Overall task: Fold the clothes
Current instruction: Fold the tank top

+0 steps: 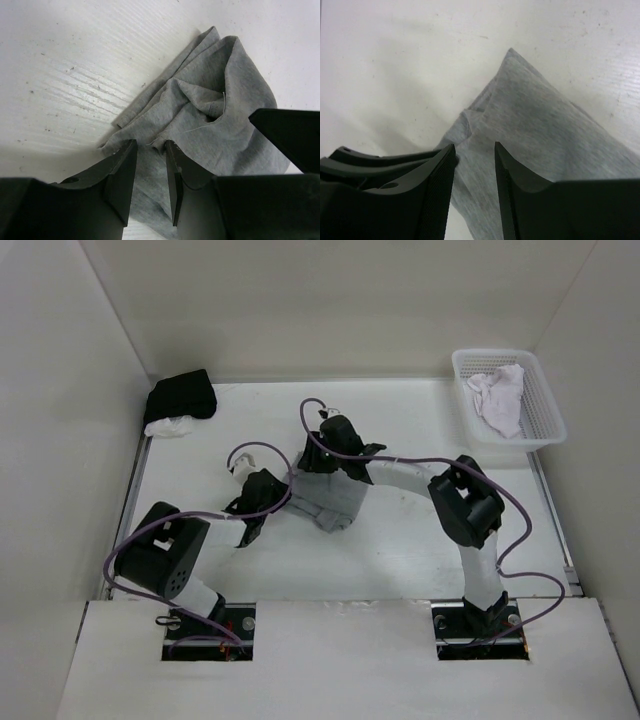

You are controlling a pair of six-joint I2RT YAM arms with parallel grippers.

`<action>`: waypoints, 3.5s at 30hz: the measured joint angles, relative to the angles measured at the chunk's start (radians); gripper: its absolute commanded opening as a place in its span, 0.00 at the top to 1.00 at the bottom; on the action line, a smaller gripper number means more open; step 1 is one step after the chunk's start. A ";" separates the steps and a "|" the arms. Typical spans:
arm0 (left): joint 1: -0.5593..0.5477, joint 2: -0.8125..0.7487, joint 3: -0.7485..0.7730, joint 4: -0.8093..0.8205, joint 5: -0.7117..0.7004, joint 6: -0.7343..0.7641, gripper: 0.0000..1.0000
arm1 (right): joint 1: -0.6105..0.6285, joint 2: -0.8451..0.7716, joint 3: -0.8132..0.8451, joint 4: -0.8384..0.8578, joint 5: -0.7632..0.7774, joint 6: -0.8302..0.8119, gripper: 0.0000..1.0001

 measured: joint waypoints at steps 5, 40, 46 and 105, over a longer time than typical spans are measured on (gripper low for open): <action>0.000 0.025 0.000 0.047 0.017 0.000 0.81 | -0.014 0.061 0.078 -0.028 0.011 0.001 0.61; 0.051 -0.055 -0.135 0.157 0.163 -0.069 0.97 | -0.101 0.124 0.222 -0.237 0.018 -0.111 0.41; 0.050 -0.055 -0.161 0.169 0.173 -0.077 0.97 | -0.069 0.154 0.285 -0.281 -0.023 -0.132 0.44; -0.075 -0.223 0.065 0.001 0.113 -0.065 0.86 | -0.097 -0.286 -0.412 0.188 -0.045 0.090 0.86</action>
